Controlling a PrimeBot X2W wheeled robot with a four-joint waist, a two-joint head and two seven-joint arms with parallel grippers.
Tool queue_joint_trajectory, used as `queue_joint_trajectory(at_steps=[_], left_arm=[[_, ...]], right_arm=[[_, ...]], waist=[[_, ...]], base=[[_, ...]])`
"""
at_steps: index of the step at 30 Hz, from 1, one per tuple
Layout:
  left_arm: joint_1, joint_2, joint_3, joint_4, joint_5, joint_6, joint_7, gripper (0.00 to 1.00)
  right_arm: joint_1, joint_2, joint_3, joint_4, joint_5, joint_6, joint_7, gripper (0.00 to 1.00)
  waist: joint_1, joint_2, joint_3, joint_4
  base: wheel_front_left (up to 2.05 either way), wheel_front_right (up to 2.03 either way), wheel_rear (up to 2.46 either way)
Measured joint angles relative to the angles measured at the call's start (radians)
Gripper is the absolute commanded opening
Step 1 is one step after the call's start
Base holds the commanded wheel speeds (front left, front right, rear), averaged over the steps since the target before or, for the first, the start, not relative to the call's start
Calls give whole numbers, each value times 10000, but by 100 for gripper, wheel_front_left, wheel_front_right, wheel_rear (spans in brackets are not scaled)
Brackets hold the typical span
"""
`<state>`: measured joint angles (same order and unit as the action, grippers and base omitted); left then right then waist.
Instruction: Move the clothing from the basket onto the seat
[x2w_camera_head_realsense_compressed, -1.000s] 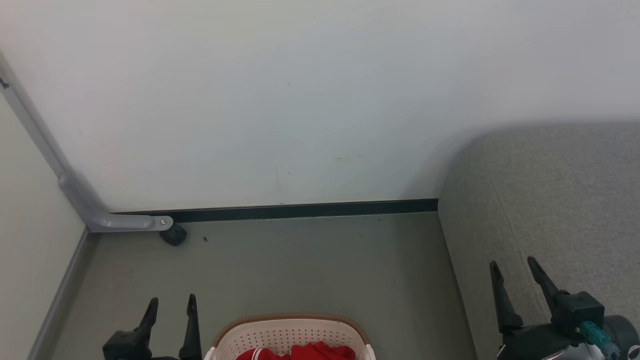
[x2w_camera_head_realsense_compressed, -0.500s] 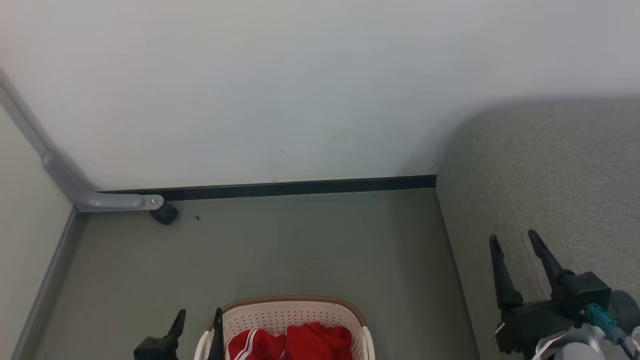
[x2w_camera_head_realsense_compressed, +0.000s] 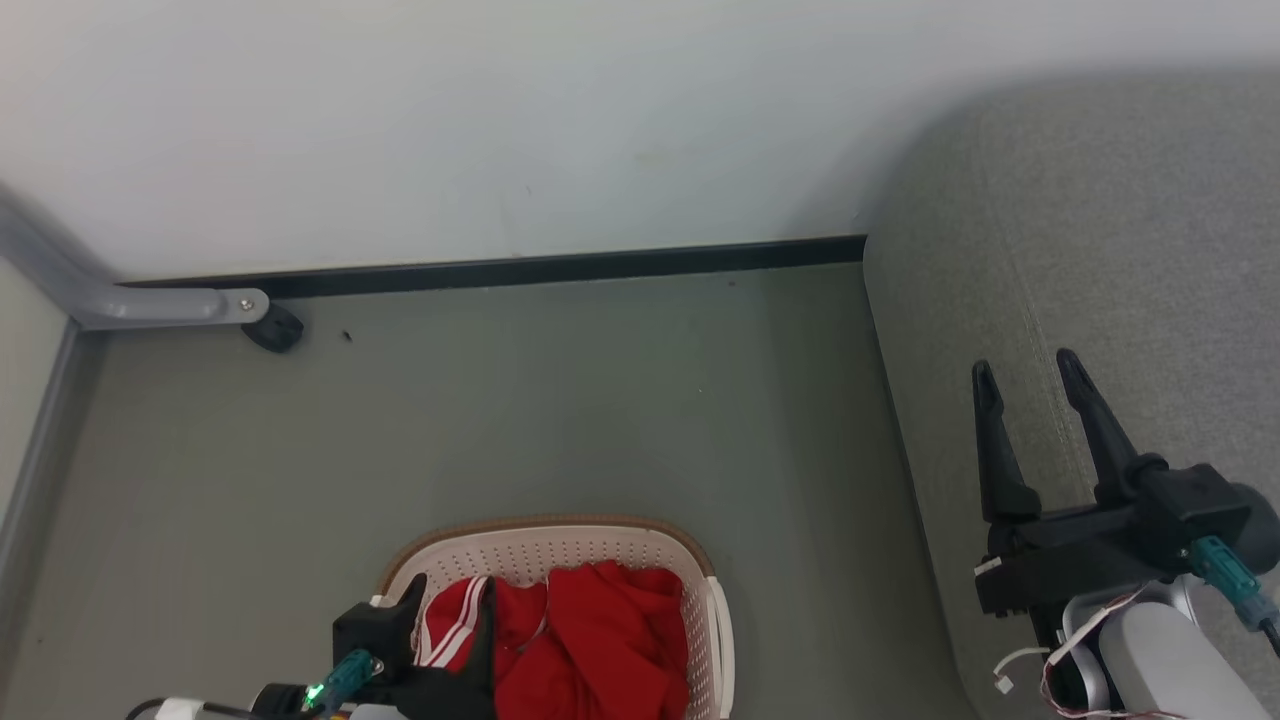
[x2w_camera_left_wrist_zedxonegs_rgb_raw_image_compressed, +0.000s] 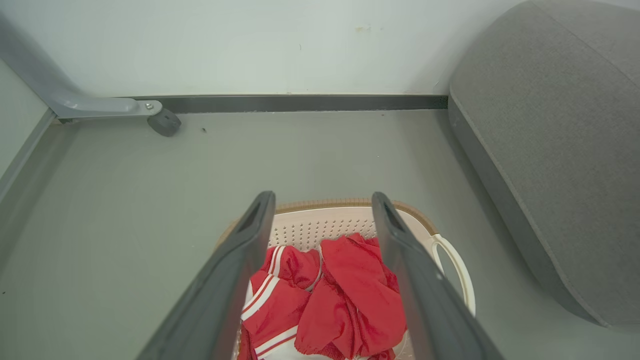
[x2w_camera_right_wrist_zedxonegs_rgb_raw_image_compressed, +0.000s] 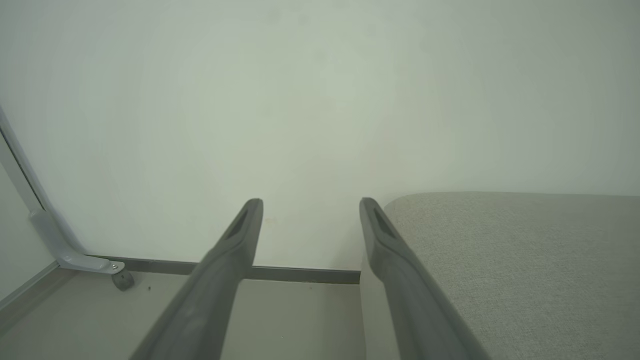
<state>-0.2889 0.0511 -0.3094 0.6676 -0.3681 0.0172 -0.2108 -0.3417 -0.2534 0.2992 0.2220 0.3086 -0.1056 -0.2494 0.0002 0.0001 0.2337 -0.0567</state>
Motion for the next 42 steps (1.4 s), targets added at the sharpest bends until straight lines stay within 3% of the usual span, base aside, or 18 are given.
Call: queue_joint_trajectory(at_steps=[18, 42], left_arm=[[-2575, -123, -917, 1762, -17, -84, 1041, 100], [-4773, -127, -1789, 3124, -1281, 92, 2155, 100]], right_arm=[[-1462, 418, -224, -1553, -13, 13, -71, 100], [-2681, 575, -648, -3271, -491, 4, -73, 100]], waist=[[0, 0, 2729, -630], [0, 1, 5802, -1392]], base=[[0, 0, 0], [0, 0, 0]])
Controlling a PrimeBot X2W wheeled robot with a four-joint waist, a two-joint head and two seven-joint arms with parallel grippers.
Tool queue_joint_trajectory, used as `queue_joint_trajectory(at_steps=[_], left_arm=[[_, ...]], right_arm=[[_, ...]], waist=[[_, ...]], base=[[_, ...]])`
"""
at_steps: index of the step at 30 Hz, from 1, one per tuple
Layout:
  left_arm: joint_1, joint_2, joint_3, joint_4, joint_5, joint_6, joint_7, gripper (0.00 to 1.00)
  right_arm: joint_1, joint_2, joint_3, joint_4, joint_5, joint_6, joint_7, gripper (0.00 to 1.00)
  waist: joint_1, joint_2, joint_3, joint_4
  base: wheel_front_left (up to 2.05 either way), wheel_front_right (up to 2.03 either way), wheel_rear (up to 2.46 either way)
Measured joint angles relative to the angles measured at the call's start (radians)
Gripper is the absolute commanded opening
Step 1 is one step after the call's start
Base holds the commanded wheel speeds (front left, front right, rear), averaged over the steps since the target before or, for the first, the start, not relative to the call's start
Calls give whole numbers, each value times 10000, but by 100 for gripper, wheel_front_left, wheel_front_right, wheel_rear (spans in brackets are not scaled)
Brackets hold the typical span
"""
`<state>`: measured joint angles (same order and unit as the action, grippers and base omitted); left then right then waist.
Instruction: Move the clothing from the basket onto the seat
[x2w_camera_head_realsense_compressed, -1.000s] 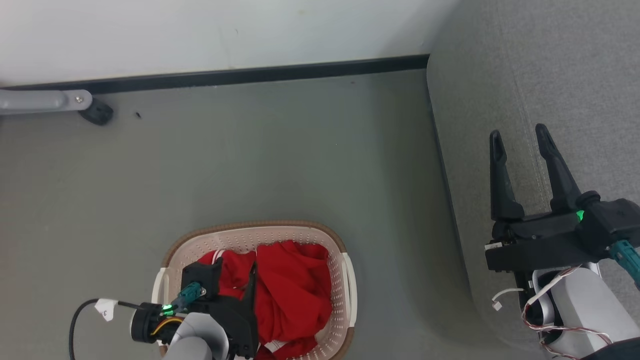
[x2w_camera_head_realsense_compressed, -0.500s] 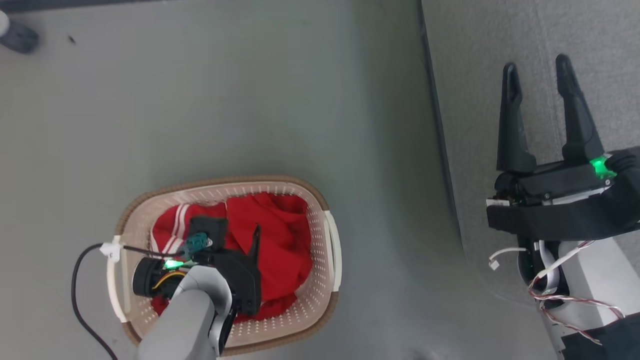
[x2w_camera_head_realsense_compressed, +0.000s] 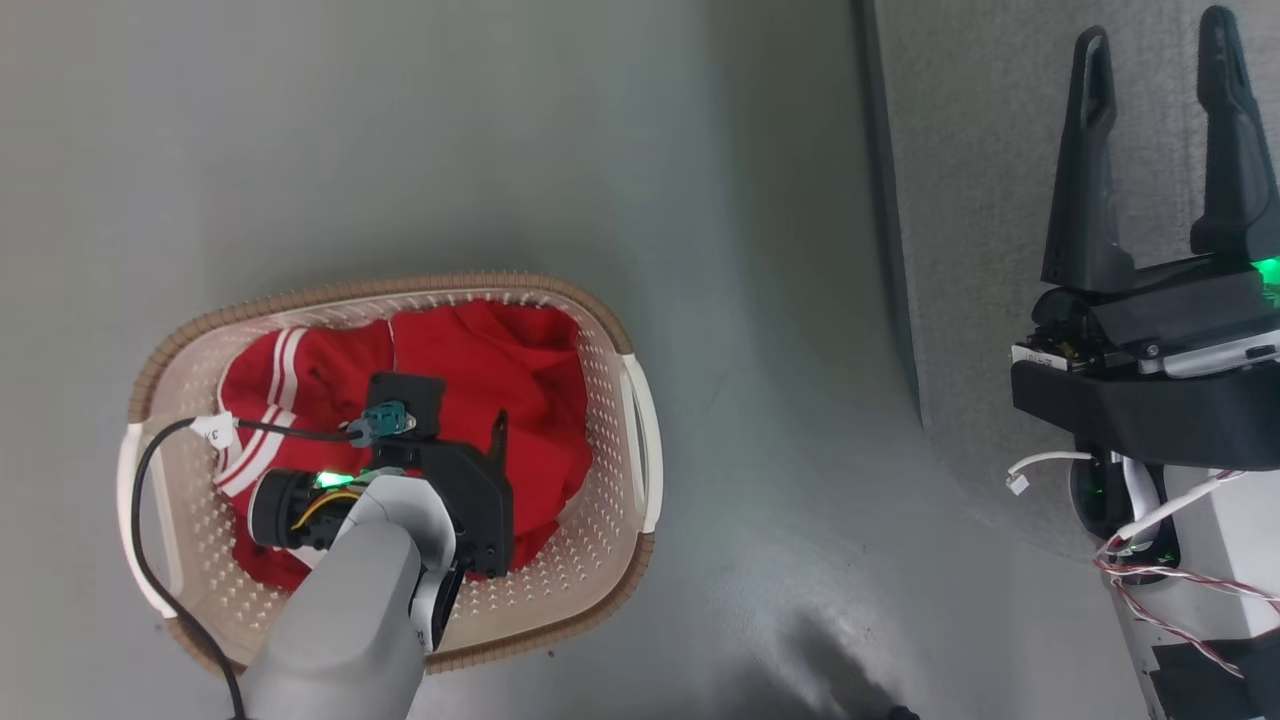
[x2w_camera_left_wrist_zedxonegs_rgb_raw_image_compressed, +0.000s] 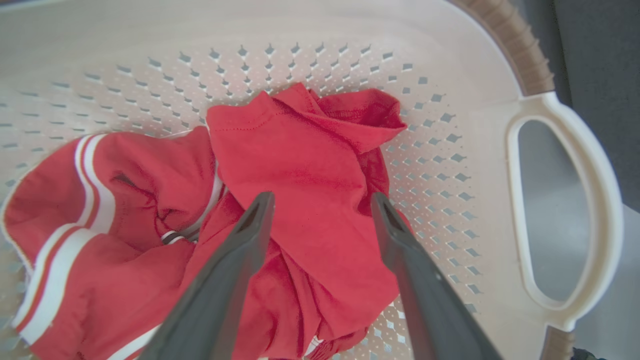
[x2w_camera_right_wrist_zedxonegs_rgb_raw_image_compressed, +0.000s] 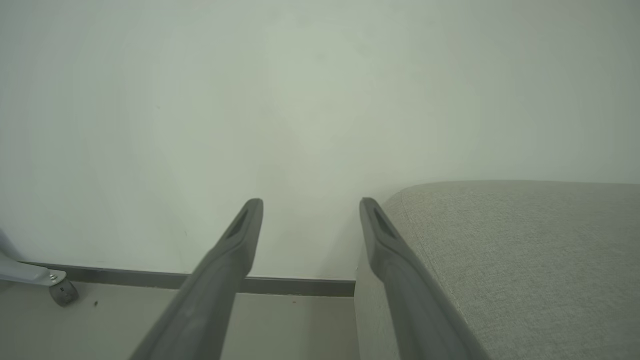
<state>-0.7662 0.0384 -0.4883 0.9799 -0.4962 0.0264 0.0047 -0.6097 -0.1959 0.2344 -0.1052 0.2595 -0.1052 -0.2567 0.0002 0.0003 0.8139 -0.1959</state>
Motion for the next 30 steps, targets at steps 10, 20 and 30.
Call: queue_joint_trajectory(at_steps=[10, 20, 30], left_arm=[[-804, 2, -240, 506, -119, 94, 330, 100], [-1383, 0, -173, 1202, -117, 261, 437, 100], [-1701, -25, -25, 1350, -788, 278, 405, 100]], right_arm=[[-88, -17, -86, -581, -234, -2, -2, 100], [-177, -105, -190, -1166, -596, -6, -2, 100], [-180, -136, -199, -1262, -754, -15, -2, 100]], waist=[[-1, -2, 993, -33], [-1, -2, 1785, 81], [-1, -2, 2238, 338]], base=[[0, 0, 0], [0, 0, 0], [0, 0, 0]])
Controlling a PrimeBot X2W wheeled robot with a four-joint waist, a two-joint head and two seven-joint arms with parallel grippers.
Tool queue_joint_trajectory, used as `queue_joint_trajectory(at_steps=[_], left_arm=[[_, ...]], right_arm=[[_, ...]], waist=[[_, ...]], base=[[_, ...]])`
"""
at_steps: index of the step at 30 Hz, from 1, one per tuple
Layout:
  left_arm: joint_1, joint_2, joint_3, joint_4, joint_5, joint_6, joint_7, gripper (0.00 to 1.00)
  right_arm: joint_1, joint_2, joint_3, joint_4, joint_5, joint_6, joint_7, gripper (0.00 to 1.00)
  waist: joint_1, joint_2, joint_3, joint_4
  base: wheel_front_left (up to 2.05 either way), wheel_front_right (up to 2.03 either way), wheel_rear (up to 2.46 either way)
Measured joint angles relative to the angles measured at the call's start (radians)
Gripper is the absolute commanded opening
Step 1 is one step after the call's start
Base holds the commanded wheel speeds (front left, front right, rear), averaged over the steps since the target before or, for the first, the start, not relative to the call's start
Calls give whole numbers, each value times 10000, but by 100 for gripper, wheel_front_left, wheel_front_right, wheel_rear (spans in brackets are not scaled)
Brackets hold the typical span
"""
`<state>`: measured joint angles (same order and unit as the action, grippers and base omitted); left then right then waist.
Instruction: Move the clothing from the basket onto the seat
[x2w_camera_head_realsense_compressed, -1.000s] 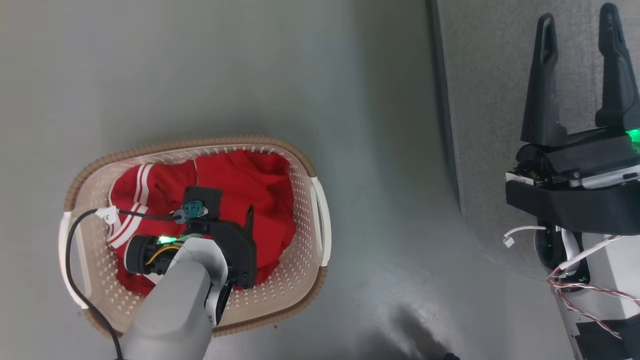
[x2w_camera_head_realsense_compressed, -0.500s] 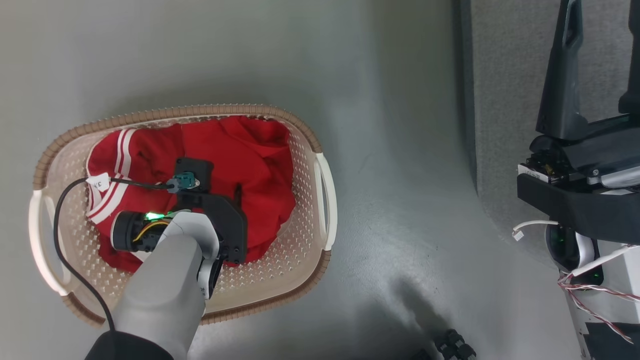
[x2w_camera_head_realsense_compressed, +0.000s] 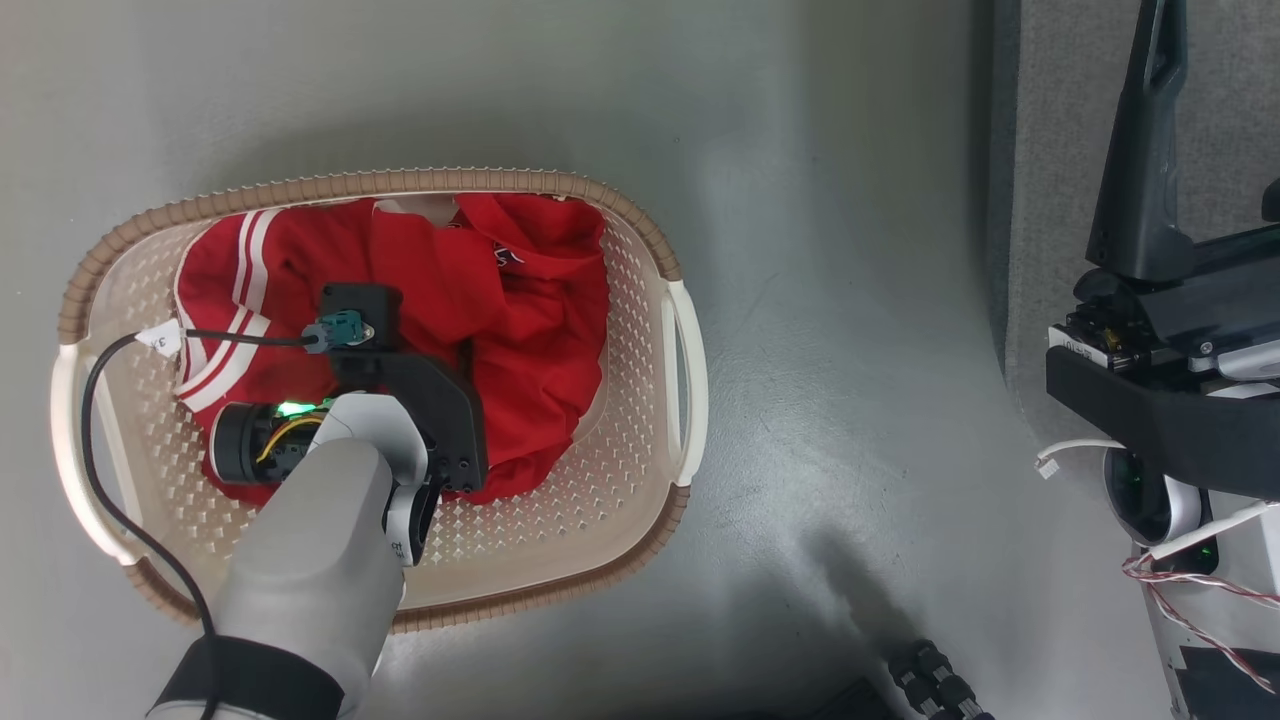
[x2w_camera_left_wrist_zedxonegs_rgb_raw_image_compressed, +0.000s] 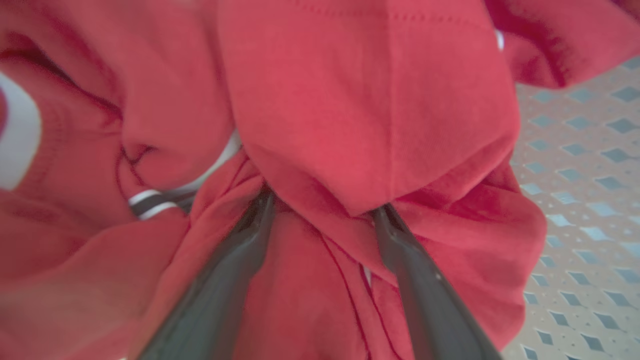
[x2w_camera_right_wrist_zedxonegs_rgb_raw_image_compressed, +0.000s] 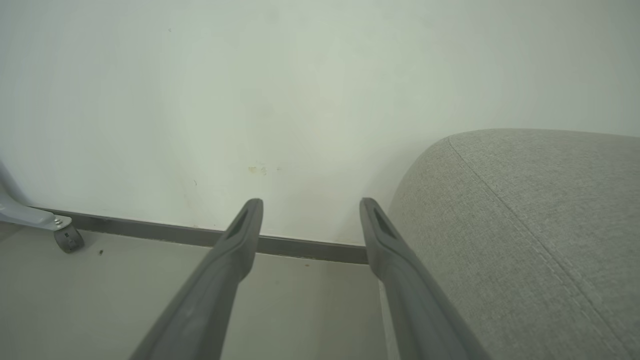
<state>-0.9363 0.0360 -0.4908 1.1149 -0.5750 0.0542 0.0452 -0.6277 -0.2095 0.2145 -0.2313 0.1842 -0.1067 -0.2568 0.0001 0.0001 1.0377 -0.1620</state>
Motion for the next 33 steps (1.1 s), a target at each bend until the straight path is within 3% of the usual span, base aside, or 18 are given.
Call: queue_joint_trajectory(at_steps=[4, 5, 6, 7, 22, 33], left_arm=[[-20, -4, -75, 12, -268, -17, 0, 100], [-20, -4, -107, 12, -314, -29, 0, 79], [-20, -4, -150, 12, -337, -58, 0, 28], [-20, 2, -201, 13, -347, -150, 0, 0], [25, 10, -1093, 48, -477, -424, -230, 0], [431, 4, -1492, 36, -539, -543, -1049, 0]], right_arm=[[0, 2, 25, 2, 0, 0, 0, 100], [0, 0, 25, 4, 0, 0, 0, 100], [0, 0, 25, 4, 0, 0, 0, 100], [0, 0, 25, 6, -2, 0, 0, 100], [0, 81, 48, 690, 2, 17, 0, 100], [26, 132, 33, 1950, 107, 293, 0, 100]], waist=[[0, -1, 35, 32], [-1, 0, 37, 31], [0, -1, 38, 31], [0, 0, 39, 29], [-2, -1, -410, 37], [-2, -1, -1509, 161]], base=[[0, 0, 0], [0, 0, 0], [0, 0, 0], [0, 0, 0], [0, 0, 0], [0, 0, 0]])
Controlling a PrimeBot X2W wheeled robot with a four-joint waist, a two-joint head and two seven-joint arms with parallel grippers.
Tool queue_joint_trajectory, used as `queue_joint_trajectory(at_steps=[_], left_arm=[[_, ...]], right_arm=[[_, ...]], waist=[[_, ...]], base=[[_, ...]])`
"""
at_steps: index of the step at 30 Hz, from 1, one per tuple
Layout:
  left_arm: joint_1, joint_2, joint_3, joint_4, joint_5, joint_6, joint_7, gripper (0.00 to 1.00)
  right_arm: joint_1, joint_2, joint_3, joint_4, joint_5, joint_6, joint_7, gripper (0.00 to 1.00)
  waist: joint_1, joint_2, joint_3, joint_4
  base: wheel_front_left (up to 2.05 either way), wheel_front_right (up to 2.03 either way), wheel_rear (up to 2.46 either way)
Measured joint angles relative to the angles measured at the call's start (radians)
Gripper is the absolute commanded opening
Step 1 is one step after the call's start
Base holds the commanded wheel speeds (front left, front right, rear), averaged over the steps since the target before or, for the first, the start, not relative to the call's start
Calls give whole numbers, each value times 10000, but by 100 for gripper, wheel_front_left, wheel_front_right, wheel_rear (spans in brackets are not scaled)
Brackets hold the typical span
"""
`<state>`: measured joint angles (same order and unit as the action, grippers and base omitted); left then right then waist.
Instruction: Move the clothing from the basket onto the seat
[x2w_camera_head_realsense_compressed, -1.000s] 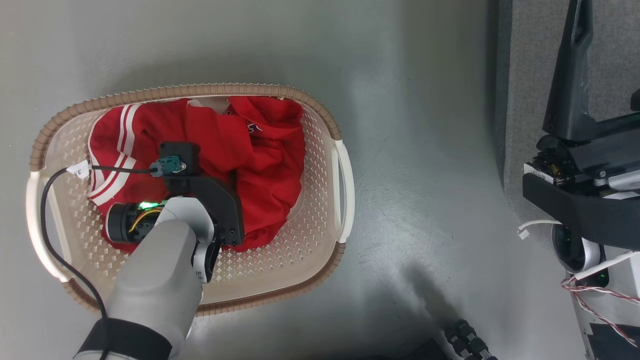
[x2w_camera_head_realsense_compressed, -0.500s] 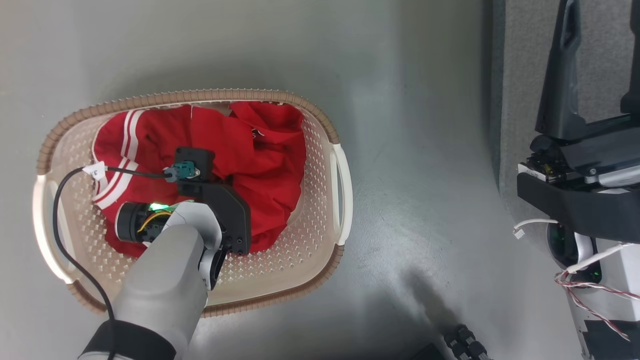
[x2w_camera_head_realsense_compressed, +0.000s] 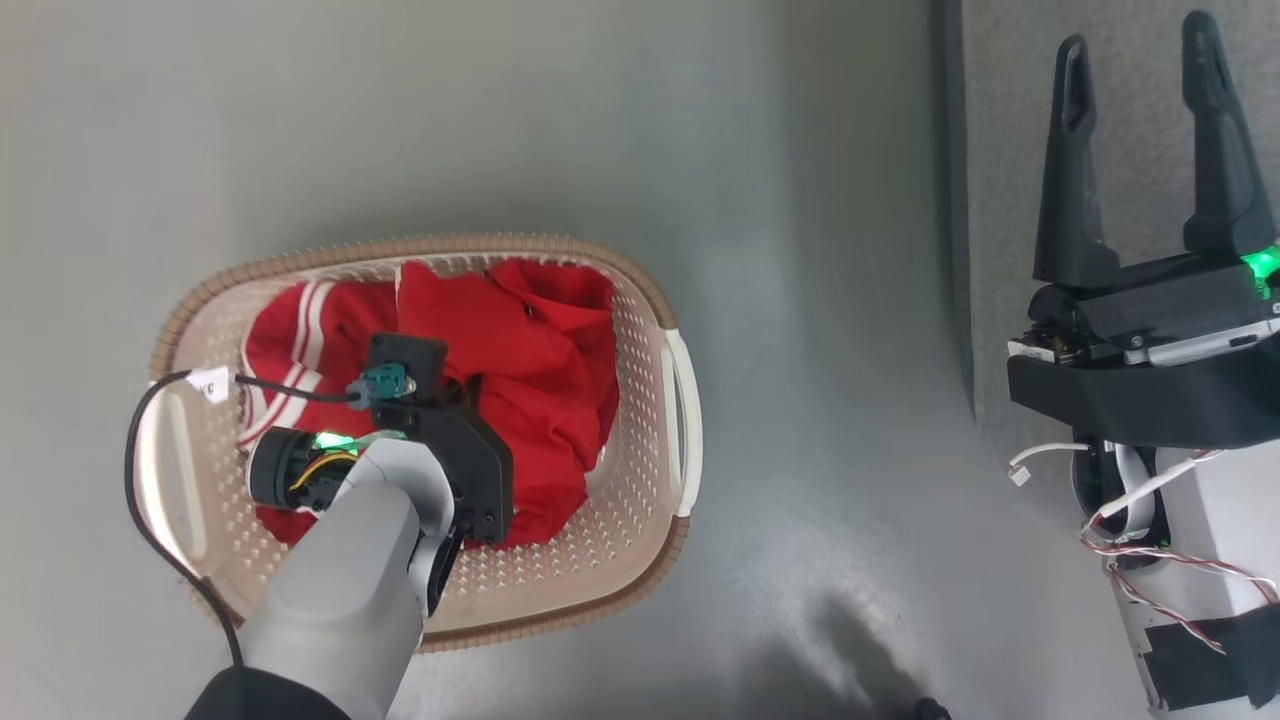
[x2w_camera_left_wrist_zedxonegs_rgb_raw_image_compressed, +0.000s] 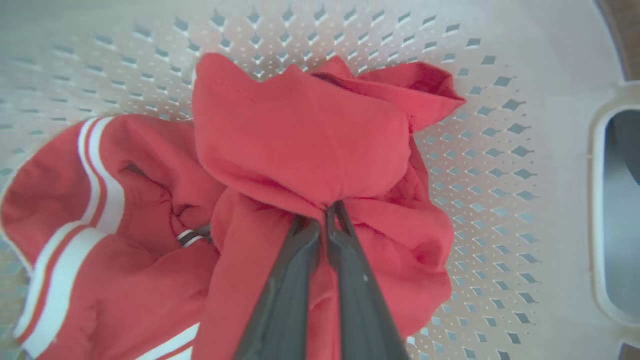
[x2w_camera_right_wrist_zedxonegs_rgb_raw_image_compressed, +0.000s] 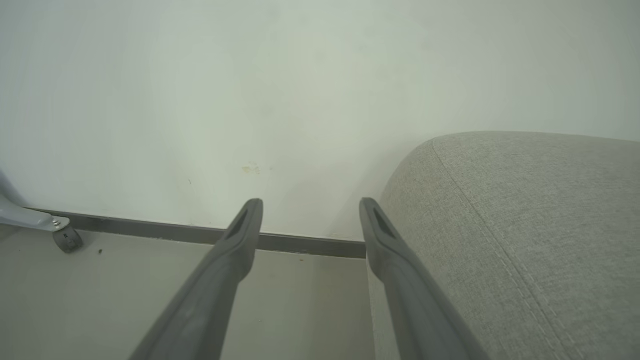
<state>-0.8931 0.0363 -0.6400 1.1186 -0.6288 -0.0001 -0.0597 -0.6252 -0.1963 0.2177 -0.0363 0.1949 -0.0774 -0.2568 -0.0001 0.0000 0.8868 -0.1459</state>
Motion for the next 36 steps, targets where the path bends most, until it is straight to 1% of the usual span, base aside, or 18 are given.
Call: queue_joint_trajectory(at_steps=[6, 10, 11, 13, 16, 25, 29, 36], left_arm=[[182, 0, -35, -109, -96, -90, -627, 0], [536, 4, 0, -240, -493, -186, -1055, 0], [536, 4, 0, -240, -493, -186, -1055, 0], [661, -8, 2, -259, -499, -215, -1290, 0], [793, -4, -35, -297, -504, -320, -1544, 0], [1040, -12, -90, -539, -441, -539, -1802, 0], [1100, -10, -40, -754, -416, -543, -1845, 0], [1524, 263, 153, -1271, -368, -617, -1893, 0]], right_arm=[[71, 31, 2, 732, 27, 161, 0, 100], [257, 35, -61, 1158, 94, 182, 2, 100], [257, 35, -61, 1158, 94, 182, 2, 100], [363, 27, -107, 1373, 148, 255, 2, 100], [532, 23, -171, 1626, 174, 267, 2, 100], [1245, -82, -420, 2286, 265, 385, 2, 100], [1648, -75, -435, 2514, 364, 428, 2, 100], [2067, 61, -403, 2963, 516, 550, 2, 100]], waist=[[0, -1, -701, 137], [-1, 0, -1217, 261], [-1, 0, -1217, 261], [0, 0, -1485, 333], [-1, -1, -1897, 451], [-1, -1, -3179, 877], [0, -1, -3758, 1087], [-1, -2, -4769, 1397]], base=[[0, 0, 0], [0, 0, 0], [0, 0, 0], [0, 0, 0], [0, 0, 0], [0, 0, 0], [0, 0, 0], [0, 0, 0]])
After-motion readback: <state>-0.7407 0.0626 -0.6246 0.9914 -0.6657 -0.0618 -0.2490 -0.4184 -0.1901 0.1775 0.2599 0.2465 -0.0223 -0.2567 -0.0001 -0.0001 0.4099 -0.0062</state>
